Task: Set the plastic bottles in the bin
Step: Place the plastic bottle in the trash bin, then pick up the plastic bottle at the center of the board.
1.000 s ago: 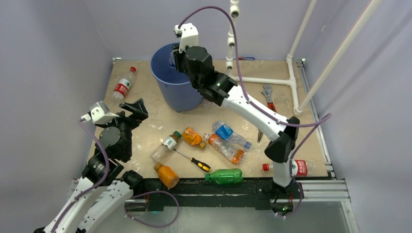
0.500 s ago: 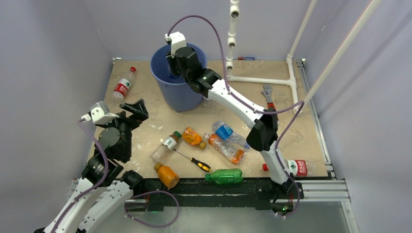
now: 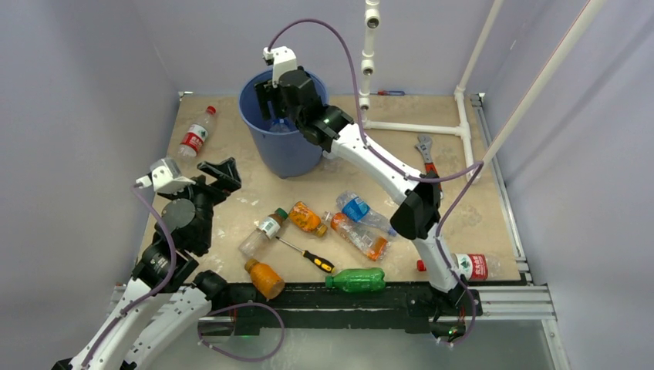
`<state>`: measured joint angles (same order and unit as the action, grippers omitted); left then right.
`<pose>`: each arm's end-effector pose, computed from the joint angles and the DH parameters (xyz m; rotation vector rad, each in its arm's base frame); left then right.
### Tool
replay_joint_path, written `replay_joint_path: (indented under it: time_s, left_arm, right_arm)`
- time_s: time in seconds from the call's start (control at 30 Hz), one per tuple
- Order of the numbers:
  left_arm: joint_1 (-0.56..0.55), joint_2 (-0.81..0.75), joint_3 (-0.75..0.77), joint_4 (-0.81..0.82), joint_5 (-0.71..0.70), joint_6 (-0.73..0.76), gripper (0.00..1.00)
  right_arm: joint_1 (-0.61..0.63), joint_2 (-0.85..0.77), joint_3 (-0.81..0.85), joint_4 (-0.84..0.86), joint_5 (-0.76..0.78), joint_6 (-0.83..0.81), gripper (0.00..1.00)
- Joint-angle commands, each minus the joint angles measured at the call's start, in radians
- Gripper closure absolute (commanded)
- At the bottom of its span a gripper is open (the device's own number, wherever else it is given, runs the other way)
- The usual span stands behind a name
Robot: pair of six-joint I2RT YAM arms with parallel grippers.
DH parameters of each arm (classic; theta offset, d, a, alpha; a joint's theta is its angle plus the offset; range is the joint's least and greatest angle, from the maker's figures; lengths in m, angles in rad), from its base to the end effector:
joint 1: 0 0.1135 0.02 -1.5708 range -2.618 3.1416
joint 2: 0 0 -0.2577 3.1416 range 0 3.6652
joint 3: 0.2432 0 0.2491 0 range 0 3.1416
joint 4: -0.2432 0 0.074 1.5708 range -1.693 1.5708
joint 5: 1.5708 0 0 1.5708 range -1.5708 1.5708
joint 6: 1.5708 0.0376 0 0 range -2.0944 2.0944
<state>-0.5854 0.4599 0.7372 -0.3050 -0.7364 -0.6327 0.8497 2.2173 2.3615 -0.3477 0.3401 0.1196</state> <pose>0.1031 -0.0381 0.3489 -0.5985 1.4870 -0.3602 0.3482 0.3771 0.3912 -0.3989 1.7346 0.4013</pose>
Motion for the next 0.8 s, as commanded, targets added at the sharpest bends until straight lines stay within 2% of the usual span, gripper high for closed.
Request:
replay_joint_path:
  time_s: [0.0, 0.07, 0.13, 0.3, 0.37, 0.63, 0.77]
  left_arm:
    - [-0.003, 0.01, -0.001, 0.012, 0.018, 0.016, 0.04]
    - [-0.004, 0.011, -0.002, 0.011, 0.019, 0.015, 0.05]
    - [-0.004, 0.013, -0.002, 0.01, 0.02, 0.014, 0.04]
    - [-0.005, 0.009, -0.001, 0.009, 0.015, 0.019, 0.04]
    - [-0.006, 0.01, 0.001, 0.013, 0.014, 0.028, 0.04]
    - [-0.049, 0.035, 0.007, 0.002, -0.015, 0.046, 0.04]
    - [-0.056, 0.061, 0.037, -0.036, -0.019, 0.096, 0.05]
  right_arm:
    - [-0.005, -0.132, 0.058, 0.015, -0.019, 0.028, 0.19]
    - [-0.005, -0.198, 0.01, 0.032, 0.002, 0.037, 0.19]
    - [-0.002, -0.311, -0.124, 0.088, 0.035, 0.052, 0.19]
    - [-0.001, -0.757, -0.78, 0.389, 0.056, 0.11, 0.19]
    - [-0.001, -0.933, -0.99, 0.448, 0.07, 0.145, 0.18]
    - [-0.001, -1.307, -1.524, 0.362, 0.114, 0.302, 0.18]
    - [-0.001, -1.398, -1.67, 0.299, 0.113, 0.365, 0.18]
